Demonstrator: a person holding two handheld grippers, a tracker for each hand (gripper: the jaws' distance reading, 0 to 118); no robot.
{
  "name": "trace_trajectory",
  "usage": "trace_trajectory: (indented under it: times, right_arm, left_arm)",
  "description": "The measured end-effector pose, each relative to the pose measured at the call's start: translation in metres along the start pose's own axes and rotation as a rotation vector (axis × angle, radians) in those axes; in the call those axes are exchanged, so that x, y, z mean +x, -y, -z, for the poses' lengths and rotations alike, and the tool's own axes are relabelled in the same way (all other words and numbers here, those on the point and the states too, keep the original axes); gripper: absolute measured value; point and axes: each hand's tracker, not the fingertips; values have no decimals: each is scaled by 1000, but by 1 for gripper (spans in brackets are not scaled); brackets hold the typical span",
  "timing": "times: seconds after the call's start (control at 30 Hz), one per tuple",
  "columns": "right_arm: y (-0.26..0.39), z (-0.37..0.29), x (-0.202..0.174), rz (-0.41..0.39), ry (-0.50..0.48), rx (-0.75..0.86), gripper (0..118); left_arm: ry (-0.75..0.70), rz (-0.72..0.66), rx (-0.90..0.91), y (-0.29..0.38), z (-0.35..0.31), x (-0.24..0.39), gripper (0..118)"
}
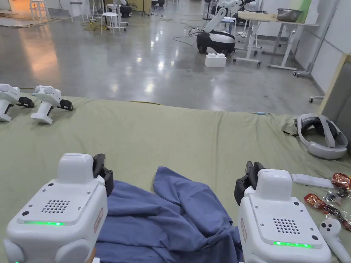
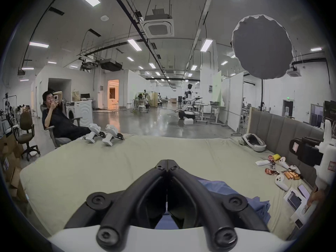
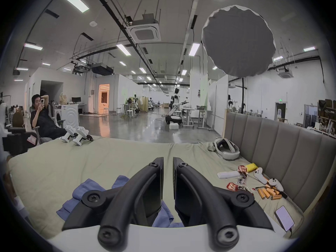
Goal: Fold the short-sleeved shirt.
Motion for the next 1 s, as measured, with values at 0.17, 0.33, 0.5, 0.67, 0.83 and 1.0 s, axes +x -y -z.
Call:
trace_trajectory:
  times: [0.17,0.33,0.5,0.67,0.83,1.0]
  right_arm:
    - [0,2,-9,-3,-23,-2,14]
    - [8,7,-8,-7,-34,-36,14]
    - [17,14,-7,-15,-41,-79,14]
    - [27,24,-3,-10,-40,-126,14]
    - [41,36,4,-24,-29,-173,14]
    - [55,47,15,-24,-16,-223,14]
  left_arm:
    - [-23,-30,-93,15,5,-22,1]
    - [18,-115,-365,49,34,-56,2]
    - [21,-175,-550,71,88,-83,2]
    - [60,-178,-678,76,160,-95,2]
    - [100,-156,-749,78,215,-83,74]
    - [63,-127,-804,90,270,-68,74]
